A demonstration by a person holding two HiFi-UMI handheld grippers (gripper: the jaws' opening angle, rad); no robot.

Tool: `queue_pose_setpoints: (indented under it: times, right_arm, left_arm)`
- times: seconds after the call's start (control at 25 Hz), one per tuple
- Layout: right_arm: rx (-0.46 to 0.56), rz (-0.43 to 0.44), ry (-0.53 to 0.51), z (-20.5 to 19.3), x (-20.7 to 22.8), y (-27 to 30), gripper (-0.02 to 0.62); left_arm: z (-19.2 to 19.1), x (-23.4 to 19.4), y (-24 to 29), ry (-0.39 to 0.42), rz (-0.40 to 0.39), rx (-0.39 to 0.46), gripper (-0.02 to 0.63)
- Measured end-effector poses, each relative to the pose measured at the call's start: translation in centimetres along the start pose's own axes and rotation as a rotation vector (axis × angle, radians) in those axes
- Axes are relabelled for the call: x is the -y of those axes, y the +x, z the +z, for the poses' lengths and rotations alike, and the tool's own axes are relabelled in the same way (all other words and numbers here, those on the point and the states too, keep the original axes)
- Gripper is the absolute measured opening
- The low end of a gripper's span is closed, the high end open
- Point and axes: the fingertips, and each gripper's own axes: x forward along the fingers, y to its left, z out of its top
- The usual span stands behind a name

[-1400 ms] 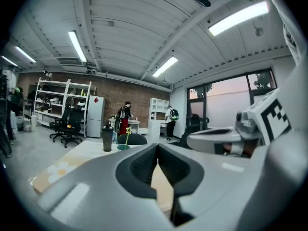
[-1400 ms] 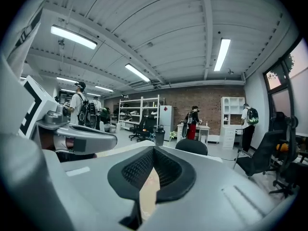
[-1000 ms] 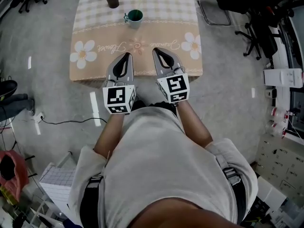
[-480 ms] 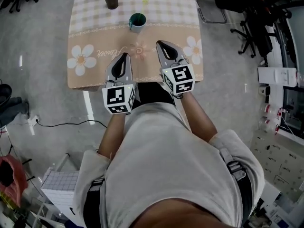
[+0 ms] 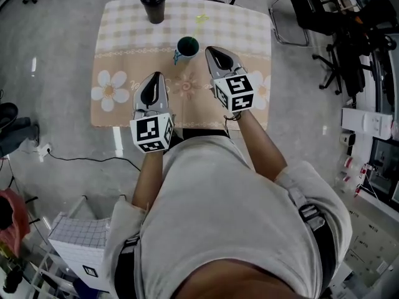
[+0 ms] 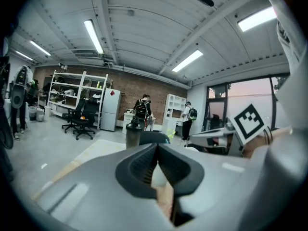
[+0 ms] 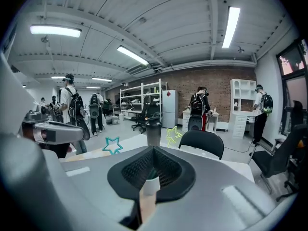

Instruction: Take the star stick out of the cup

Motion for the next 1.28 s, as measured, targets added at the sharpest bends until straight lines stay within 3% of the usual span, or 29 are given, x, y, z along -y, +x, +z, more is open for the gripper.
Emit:
queue_pose_setpoints:
  times: [0.28, 0.44, 0.68, 0.76, 0.84, 0.92, 1.28]
  right_arm:
    - [-0.038, 0.051, 0.044, -1.2, 2.5, 5.1, 0.003]
    - [-0.074, 0.088, 0.111, -2.4, 3.3, 7.4, 0.098]
    - [-0.108, 0.147, 0.158, -3.3, 2.8, 11.0, 0.129]
    - [-0.108, 0.149, 0.161, -3.3, 2.7, 11.6, 0.114]
    - [-0.079, 0.144, 0.168, -2.7, 2.9, 11.6, 0.028]
    - [-0.040, 0.147, 0.166, -1.7, 2.8, 11.3, 0.008]
    - [0.083, 0.114, 0.124, 3.7, 3.4, 7.4, 0.008]
  left_arm:
    - [-1.9, -1.5, 2.0, 0.000, 0.086, -0.077, 0.003]
    - [-2.5, -2.0, 1.9, 0.002, 0.128, -0.106, 0.003]
    - [-2.9, -2.5, 1.3, 0.019, 0.161, -0.127, 0.003]
    - [-2.9, -2.3, 1.0, 0.032, 0.161, -0.128, 0.003]
    - [-2.9, -2.3, 0.9, 0.037, 0.154, -0.124, 0.003]
    - [-2.9, -2.5, 0.9, 0.037, 0.149, -0.120, 0.003]
    - [-1.6, -2.1, 1.3, 0.042, 0.099, -0.075, 0.003]
